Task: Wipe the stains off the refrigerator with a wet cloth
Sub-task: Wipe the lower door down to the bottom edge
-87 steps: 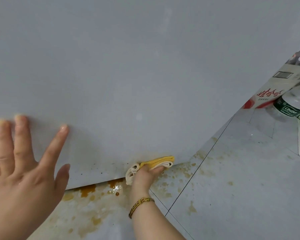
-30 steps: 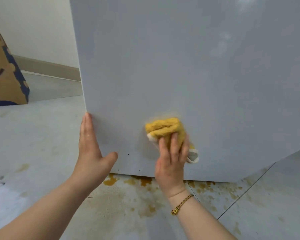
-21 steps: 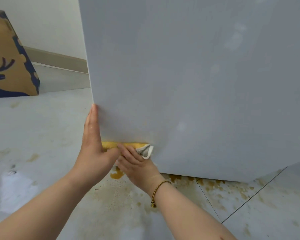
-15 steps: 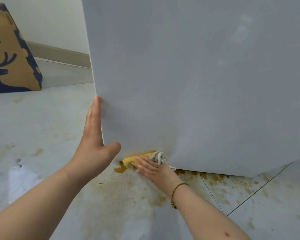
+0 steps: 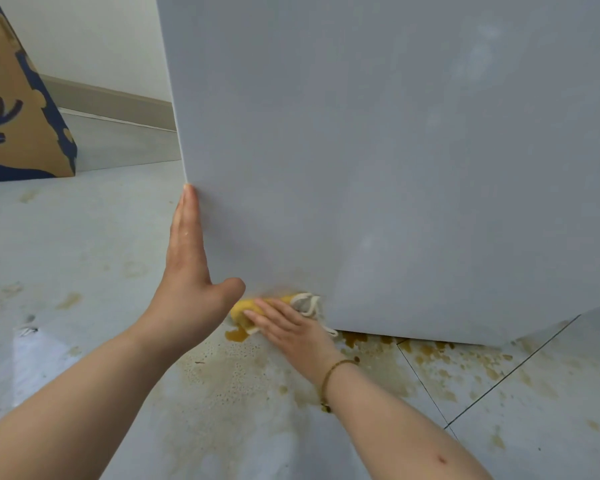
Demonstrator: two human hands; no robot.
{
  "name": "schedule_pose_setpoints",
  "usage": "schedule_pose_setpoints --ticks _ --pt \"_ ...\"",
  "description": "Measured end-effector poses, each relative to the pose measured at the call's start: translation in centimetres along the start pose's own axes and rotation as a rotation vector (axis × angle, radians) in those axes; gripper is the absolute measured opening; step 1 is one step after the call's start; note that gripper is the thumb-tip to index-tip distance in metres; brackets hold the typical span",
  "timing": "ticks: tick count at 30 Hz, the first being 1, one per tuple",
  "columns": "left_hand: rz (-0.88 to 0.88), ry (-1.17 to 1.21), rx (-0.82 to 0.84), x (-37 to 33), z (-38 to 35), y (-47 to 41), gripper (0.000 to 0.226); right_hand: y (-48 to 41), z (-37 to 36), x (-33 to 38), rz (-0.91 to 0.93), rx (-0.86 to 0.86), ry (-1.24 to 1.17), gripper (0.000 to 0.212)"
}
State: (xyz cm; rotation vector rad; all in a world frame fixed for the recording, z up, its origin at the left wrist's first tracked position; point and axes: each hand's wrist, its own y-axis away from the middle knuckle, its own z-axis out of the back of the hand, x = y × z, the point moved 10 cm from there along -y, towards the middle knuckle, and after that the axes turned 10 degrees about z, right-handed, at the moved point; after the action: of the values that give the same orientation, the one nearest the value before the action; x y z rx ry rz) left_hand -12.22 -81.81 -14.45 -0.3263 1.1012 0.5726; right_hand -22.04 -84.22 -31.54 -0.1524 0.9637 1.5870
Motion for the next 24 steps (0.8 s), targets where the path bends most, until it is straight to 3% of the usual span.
schedule_pose_setpoints --ticks 8,12,17,21,24 --pt "-0.037 -0.059 -0.028 0.2 0.2 -0.2 0.102 -0.7 -0.4 -0.3 -0.028 -0.051 0.190 0.059" --pt "-0.068 -0.109 -0.030 0.4 0.3 -0.3 0.104 3.2 -5.2 0.4 0.024 0.035 0.288 0.067" --pt "-0.091 -0.133 -0.052 0.4 0.3 -0.5 0.108 9.6 -9.3 -1.5 -0.068 -0.059 0.270 0.056" --pt "-0.099 -0.230 -0.069 1.2 0.7 -1.3 0.105 14.9 -9.4 -3.2 -0.292 -0.243 0.244 0.056" --pt "-0.104 -0.264 -0.194 1.3 1.5 -1.2 0.090 18.7 -8.7 -3.7 -0.492 -0.379 0.087 0.045"
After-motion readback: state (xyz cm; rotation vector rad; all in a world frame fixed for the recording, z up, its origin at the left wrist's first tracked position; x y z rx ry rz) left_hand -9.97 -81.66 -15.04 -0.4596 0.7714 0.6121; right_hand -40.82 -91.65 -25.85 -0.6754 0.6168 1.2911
